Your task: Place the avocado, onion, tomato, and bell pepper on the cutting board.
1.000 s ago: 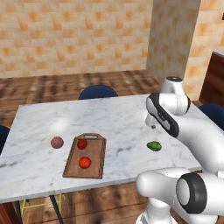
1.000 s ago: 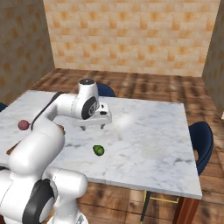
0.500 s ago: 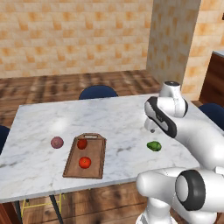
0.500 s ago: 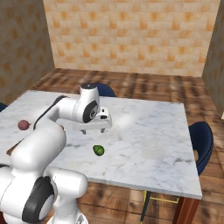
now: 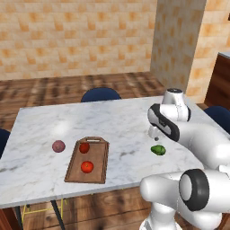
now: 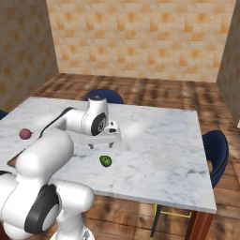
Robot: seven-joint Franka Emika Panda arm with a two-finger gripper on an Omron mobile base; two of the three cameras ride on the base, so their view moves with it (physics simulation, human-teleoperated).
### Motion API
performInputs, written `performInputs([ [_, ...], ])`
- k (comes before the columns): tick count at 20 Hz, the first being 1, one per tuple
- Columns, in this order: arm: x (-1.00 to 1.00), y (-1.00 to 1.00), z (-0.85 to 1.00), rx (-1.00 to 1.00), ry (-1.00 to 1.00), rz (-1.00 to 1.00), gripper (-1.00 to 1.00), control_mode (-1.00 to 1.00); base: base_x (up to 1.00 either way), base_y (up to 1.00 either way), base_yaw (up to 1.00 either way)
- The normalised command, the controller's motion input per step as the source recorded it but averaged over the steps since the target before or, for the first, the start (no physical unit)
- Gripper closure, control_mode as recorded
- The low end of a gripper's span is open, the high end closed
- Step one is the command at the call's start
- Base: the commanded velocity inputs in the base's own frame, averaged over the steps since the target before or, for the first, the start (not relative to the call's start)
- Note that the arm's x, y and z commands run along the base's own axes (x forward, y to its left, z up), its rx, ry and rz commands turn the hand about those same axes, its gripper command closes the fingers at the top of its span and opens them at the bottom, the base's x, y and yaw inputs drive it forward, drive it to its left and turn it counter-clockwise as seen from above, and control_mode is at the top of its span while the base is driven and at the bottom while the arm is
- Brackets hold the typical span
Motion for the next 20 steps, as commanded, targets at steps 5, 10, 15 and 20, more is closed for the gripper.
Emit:
performInputs([
  [5,0.03,-0.07,-0.20,0.00,0.02,0.00,-1.00,-1.00,0.00,0.00,0.00],
  [10,0.05,-0.01,-0.25,0.00,0.03,0.00,-1.00,-1.00,0.00,0.00,0.00],
  [15,0.08,0.00,-0.25,0.00,0.04,0.00,-1.00,-1.00,0.00,0.00,0.00],
  [20,0.09,0.00,-0.24,0.00,0.03,0.00,-1.00,-1.00,0.00,0.00,0.00],
])
